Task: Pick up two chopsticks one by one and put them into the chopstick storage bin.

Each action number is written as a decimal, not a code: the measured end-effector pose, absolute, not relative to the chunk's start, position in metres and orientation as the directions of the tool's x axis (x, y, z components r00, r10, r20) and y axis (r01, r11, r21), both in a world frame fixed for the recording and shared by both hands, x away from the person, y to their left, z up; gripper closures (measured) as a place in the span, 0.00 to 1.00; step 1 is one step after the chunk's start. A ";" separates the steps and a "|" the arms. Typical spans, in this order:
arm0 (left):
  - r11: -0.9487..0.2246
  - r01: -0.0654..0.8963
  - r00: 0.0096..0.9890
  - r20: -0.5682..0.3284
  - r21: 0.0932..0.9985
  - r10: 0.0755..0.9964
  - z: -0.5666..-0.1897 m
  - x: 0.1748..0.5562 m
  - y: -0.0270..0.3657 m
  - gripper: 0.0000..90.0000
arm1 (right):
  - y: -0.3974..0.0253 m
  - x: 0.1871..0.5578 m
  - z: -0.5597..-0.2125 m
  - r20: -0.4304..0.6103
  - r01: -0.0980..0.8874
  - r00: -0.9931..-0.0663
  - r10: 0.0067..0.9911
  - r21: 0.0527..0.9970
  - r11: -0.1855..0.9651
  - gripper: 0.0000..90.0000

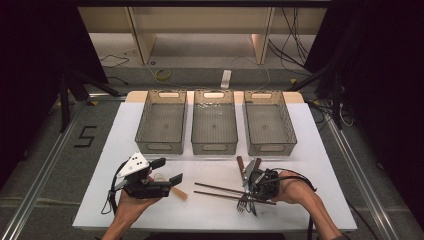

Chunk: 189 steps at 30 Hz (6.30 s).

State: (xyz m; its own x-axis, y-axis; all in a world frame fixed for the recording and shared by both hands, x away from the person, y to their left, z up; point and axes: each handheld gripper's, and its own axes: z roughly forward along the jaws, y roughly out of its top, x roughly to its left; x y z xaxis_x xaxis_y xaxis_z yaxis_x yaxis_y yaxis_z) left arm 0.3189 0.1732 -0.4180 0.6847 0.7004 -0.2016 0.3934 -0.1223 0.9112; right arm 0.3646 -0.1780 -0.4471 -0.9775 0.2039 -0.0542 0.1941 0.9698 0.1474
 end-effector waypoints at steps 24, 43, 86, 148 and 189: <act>-0.058 0.470 0.671 -0.314 0.881 0.672 -0.417 0.327 0.148 0.18 | -0.173 0.357 -0.414 -0.085 0.331 -0.900 0.427 0.501 0.800 0.95; 0.027 0.578 0.645 -0.477 0.816 0.597 -0.432 0.363 0.105 0.27 | -0.153 0.345 -0.408 -0.067 0.335 -0.870 0.488 0.646 0.686 0.95; 0.002 0.611 0.685 -0.530 0.791 0.501 -0.405 0.371 0.115 0.94 | -0.170 0.345 -0.406 0.035 0.366 -0.878 0.478 0.692 0.622 0.59; -0.077 0.750 0.412 -0.373 0.657 0.832 -0.333 0.516 0.208 0.93 | -0.218 0.334 -0.434 0.066 0.475 -0.837 0.543 0.579 0.662 0.26; -0.029 0.805 0.297 -0.361 0.592 0.884 -0.371 0.526 0.202 0.55 | -0.219 0.333 -0.433 0.061 0.474 -0.838 0.542 0.574 0.668 0.26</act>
State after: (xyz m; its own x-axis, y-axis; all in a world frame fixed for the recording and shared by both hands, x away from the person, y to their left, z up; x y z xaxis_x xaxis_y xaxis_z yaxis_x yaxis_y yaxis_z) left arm 0.5260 0.2015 -0.3709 0.2969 0.8841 -0.3608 0.8052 -0.0288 0.5923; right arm 0.3331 -0.2185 -0.4332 -0.8380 0.5422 0.0614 0.4742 0.6679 0.5736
